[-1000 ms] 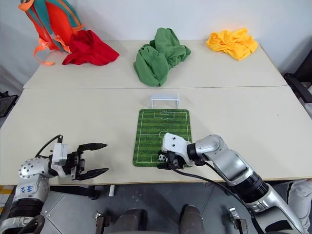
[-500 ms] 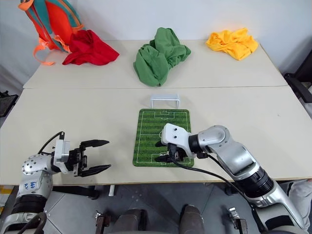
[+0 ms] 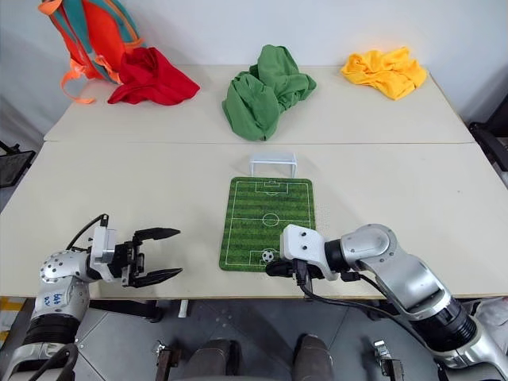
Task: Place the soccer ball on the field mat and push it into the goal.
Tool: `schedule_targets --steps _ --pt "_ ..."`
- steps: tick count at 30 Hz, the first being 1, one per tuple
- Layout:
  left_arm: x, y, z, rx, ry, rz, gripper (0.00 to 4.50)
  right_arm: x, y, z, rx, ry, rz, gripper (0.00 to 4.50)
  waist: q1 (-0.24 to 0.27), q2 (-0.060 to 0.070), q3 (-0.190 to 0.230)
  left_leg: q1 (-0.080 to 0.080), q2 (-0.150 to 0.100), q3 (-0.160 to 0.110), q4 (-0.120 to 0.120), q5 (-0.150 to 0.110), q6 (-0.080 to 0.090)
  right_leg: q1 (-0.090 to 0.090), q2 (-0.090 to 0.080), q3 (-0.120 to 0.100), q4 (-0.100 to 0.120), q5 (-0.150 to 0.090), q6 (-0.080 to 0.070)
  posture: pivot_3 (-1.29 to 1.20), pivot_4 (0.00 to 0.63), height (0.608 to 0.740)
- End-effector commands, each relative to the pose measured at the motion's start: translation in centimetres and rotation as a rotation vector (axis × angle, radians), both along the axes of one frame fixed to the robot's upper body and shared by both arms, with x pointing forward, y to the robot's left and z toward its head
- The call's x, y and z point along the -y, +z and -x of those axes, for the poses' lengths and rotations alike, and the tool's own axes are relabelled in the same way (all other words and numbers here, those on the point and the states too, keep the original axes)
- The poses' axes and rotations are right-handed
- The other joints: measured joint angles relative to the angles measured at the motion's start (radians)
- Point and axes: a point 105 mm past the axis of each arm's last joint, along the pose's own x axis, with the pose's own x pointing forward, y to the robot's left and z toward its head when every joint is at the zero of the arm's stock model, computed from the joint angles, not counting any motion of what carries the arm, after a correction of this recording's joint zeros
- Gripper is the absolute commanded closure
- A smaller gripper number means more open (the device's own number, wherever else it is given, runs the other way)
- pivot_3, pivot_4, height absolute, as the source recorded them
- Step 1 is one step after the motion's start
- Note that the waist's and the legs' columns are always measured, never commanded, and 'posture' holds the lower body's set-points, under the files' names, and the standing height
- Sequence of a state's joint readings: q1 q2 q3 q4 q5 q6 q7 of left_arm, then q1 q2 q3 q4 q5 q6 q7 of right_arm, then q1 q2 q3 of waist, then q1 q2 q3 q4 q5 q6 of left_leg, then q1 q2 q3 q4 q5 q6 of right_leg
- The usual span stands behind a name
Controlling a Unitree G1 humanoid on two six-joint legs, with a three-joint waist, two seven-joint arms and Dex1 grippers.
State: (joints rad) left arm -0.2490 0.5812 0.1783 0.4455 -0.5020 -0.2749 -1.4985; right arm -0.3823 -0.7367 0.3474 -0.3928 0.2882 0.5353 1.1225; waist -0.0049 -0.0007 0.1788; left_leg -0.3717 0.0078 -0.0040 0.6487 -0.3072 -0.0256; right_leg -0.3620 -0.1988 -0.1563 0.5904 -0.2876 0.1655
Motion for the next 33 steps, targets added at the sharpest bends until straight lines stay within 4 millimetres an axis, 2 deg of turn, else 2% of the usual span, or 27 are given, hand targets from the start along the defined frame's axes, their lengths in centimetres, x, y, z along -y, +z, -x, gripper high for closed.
schedule_targets --steps 1,6,10,11,13,15,17,18,20,23,25,29,31,33 --pt "0.0 0.7 0.1 0.026 -0.009 0.014 0.0 -0.9 -0.1 -0.4 0.011 0.025 -0.036 4.48 0.0 0.0 0.0 0.0 0.0 0.0 0.0 0.0 0.0 0.0 0.0 0.0 0.0 0.0 0.0 0.0 0.15 0.74" --pt "-0.1 0.7 0.2 0.028 -0.005 0.01 0.0 -1.4 -0.6 -2.0 0.016 -0.008 -0.057 4.48 0.0 0.0 0.0 0.0 0.001 0.0 0.0 0.0 0.0 0.0 0.001 0.0 0.0 0.0 0.0 0.0 0.15 0.74" --pt "-0.2 0.8 0.2 0.035 0.004 0.009 0.0 -0.6 -0.4 -4.8 0.071 -0.093 -0.059 4.48 0.0 0.0 0.0 0.0 0.001 0.0 0.0 0.0 0.0 0.0 0.002 0.0 0.0 0.0 0.0 0.0 0.15 0.74" --pt "-0.2 0.9 0.1 0.037 0.007 0.007 0.0 -0.1 0.4 -6.2 0.116 -0.139 -0.067 4.48 0.0 0.0 0.0 0.0 0.002 0.0 0.0 0.0 0.0 0.0 0.002 0.0 0.0 0.0 0.0 0.0 0.15 0.74" --pt "-0.3 0.9 0.0 0.039 0.009 0.005 0.0 0.5 1.5 -7.7 0.166 -0.186 -0.079 4.48 0.0 0.0 0.0 0.0 0.002 0.001 0.0 0.0 -0.001 -0.001 0.002 0.0 0.0 0.0 0.0 0.0 0.15 0.74" --pt "-0.4 1.0 -0.2 0.045 0.015 0.002 0.0 1.0 3.6 -9.6 0.238 -0.255 -0.124 4.48 -0.001 0.0 0.0 0.0 0.002 0.001 0.0 0.0 -0.001 -0.001 0.002 0.001 0.0 0.0 0.0 0.0 0.15 0.74" --pt "-0.3 1.2 -0.5 0.057 0.021 0.003 0.0 1.9 7.4 -11.6 0.347 -0.358 -0.208 4.48 -0.002 0.0 0.0 0.0 0.003 0.002 0.0 0.0 -0.001 -0.002 0.002 0.001 0.0 0.0 0.0 0.0 0.15 0.74" --pt "-0.3 1.3 -0.6 0.06 0.022 0.005 0.0 2.2 8.6 -12.0 0.379 -0.384 -0.242 4.48 -0.002 0.0 0.0 0.0 0.003 0.002 0.0 0.0 -0.001 -0.003 0.002 0.001 0.001 0.0 -0.001 0.0 0.15 0.74" --pt "-0.2 1.3 -0.8 0.062 0.025 0.007 0.0 2.6 10.2 -12.2 0.41 -0.413 -0.282 4.48 -0.002 0.0 0.0 -0.001 0.003 0.003 0.0 0.0 -0.001 -0.004 0.003 0.002 0.001 0.0 -0.001 0.0 0.15 0.74" --pt "-0.1 1.3 -1.2 0.066 0.043 0.013 0.0 3.3 10.9 -12.0 0.418 -0.432 -0.299 4.48 0.0 0.0 0.0 -0.001 0.003 0.003 -0.001 -0.001 -0.002 -0.005 0.003 0.001 0.001 0.0 -0.001 0.0 0.15 0.74" --pt "-0.2 1.6 -1.9 0.073 0.077 0.028 0.0 4.4 11.0 -11.6 0.41 -0.455 -0.304 4.48 0.002 0.0 0.0 -0.001 0.003 0.005 -0.001 -0.002 -0.001 -0.005 0.003 0.001 0.001 0.0 -0.001 0.0 0.15 0.74" --pt "-0.5 2.2 -2.8 0.08 0.123 0.055 0.0 7.0 9.9 -11.0 0.375 -0.5 -0.256 4.48 0.002 0.0 0.0 -0.003 0.003 0.006 0.0 -0.002 -0.001 -0.006 0.003 0.001 0.001 0.0 -0.001 0.0 0.15 0.74" --pt "-1.0 2.7 -3.6 0.079 0.175 0.073 0.0 9.7 8.4 -10.6 0.326 -0.543 -0.202 4.48 0.002 0.0 0.0 -0.003 0.003 0.006 0.0 -0.002 -0.001 -0.007 0.003 0.001 0.001 0.0 -0.001 0.0 0.15 0.74" --pt "-1.7 3.0 -4.6 0.085 0.243 0.081 0.0 11.8 7.6 -10.1 0.271 -0.589 -0.224 4.48 0.003 -0.001 0.0 -0.003 0.004 0.007 0.0 -0.002 -0.001 -0.007 0.003 0.001 0.0 0.0 -0.001 0.0 0.15 0.74"
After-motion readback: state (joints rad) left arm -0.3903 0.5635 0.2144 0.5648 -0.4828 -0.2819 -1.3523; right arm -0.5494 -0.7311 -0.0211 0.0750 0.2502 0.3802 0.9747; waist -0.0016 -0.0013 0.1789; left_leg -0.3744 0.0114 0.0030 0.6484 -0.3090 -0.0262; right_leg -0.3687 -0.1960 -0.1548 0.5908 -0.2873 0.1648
